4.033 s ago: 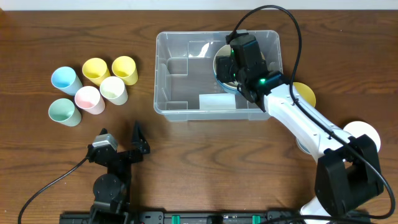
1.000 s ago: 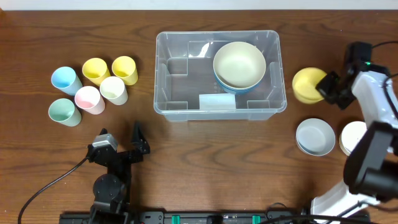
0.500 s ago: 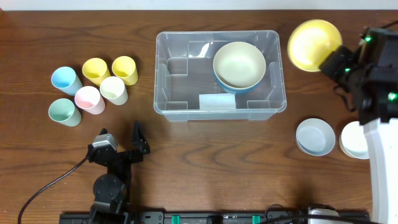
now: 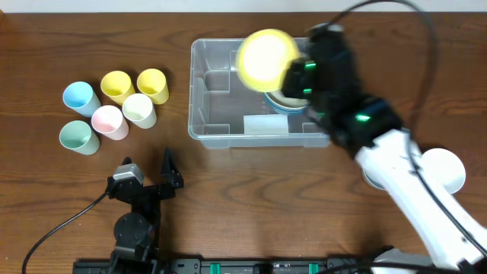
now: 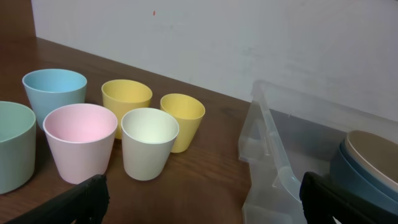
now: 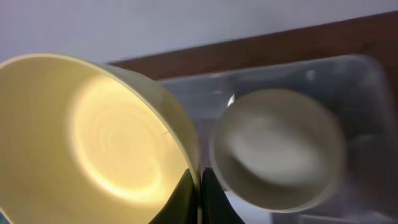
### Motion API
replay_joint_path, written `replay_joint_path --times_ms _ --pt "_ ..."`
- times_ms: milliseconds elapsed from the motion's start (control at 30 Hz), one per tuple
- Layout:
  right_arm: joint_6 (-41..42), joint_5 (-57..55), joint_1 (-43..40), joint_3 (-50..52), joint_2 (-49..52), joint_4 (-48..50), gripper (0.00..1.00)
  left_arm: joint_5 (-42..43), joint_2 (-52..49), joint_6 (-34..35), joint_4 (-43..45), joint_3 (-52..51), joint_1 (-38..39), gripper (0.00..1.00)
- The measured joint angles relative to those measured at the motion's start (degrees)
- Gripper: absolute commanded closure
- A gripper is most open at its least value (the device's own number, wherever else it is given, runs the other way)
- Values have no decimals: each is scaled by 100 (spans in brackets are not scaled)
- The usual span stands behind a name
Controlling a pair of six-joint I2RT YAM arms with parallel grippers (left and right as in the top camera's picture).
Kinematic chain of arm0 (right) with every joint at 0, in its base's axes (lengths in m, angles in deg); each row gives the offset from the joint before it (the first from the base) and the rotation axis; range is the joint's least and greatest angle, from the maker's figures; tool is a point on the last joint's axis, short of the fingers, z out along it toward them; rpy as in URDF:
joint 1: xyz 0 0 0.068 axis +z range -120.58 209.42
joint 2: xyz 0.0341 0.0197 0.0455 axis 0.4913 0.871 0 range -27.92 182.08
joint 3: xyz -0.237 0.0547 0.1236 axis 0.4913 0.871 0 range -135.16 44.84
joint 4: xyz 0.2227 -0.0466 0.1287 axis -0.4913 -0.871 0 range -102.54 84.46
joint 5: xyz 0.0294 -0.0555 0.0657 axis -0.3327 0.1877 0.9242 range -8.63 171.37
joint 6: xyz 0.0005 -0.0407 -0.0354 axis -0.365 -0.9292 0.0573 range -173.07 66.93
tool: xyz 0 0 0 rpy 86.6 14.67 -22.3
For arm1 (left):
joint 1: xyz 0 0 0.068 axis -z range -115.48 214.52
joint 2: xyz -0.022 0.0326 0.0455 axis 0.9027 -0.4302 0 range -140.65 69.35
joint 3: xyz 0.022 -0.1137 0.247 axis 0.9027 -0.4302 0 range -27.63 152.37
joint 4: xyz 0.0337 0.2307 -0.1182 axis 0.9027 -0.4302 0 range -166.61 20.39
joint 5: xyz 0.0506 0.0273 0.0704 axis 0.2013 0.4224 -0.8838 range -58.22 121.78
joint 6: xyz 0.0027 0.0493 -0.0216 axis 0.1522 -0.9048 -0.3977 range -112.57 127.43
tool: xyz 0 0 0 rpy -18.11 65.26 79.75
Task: Pack container
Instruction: 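Carry the yellow bowl into the bin's left side and release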
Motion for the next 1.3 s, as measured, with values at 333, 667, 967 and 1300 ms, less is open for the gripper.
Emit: replay_joint_path --times_ms 333,667,967,1300 --pt "-11 -455 638 0 1484 1213 98 0 0 0 0 0 0 2" --pt "22 -533 664 0 2645 2031 96 0 0 0 0 0 0 2" --pt "28 -535 664 0 3016 2363 96 0 0 0 0 0 0 2" --pt "28 -649 664 0 3276 2697 96 0 0 0 0 0 0 2"
